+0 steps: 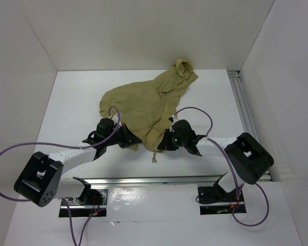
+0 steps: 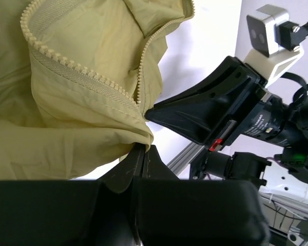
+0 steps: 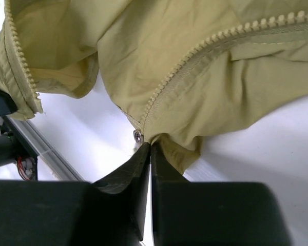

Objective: Zip up the jacket

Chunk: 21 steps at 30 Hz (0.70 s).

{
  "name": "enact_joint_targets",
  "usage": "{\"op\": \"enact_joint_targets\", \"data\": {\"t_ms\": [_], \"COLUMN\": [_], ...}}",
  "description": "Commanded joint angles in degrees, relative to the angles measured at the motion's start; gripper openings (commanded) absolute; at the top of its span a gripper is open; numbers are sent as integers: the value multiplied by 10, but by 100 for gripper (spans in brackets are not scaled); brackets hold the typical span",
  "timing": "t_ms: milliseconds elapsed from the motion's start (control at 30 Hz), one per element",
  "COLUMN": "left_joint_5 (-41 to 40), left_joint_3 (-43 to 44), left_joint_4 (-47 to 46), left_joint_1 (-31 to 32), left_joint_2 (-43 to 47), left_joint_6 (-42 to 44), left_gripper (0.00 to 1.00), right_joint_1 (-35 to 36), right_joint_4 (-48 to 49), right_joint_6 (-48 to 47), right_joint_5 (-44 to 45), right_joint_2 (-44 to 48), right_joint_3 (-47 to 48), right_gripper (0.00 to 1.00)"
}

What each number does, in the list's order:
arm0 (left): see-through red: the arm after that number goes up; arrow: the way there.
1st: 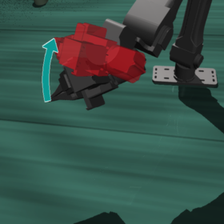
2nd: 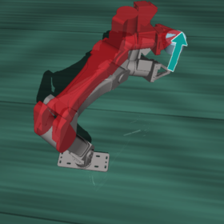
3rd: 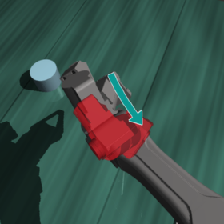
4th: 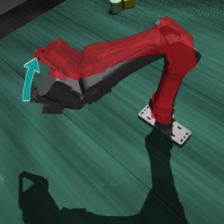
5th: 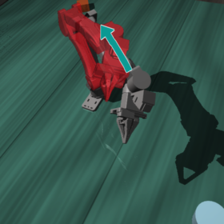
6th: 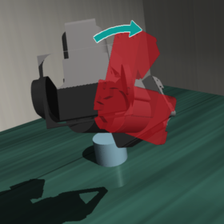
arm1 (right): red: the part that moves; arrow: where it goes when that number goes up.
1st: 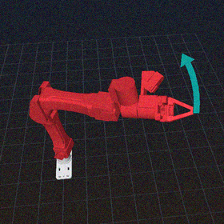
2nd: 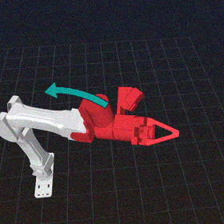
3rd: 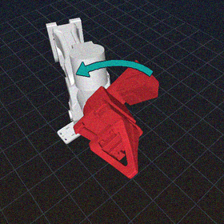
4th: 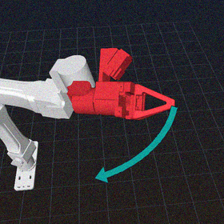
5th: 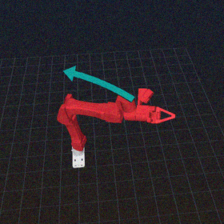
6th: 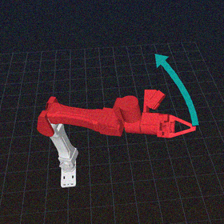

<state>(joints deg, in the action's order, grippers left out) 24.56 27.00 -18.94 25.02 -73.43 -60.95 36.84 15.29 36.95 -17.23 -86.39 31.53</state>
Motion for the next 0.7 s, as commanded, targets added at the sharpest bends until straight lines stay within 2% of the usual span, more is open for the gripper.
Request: {"op": "enact_joint_targets", "data": {"t_ms": [0, 200, 367, 667], "left_joint_5": [0, 0, 5, 10], "left_joint_3": [20, 20, 20, 20], "left_joint_4": [-8, -8, -14, -14], "left_joint_1": [6, 6, 6, 6], "left_joint_2": [-14, -14, -19, -19], "left_joint_6": [15, 15, 15, 21], "left_gripper": [0, 0, 0, 0], "right_joint_1": [-3, 9, 25, 68], "right_joint_4": [-19, -30, -54, -129], "right_joint_6": [2, -4, -14, -31], "right_joint_5": [12, 18, 48, 113], "right_joint_2": [-5, -21, -26, -64], "right_joint_3": [29, 47, 65, 121], "right_gripper": [13, 26, 43, 48]}}
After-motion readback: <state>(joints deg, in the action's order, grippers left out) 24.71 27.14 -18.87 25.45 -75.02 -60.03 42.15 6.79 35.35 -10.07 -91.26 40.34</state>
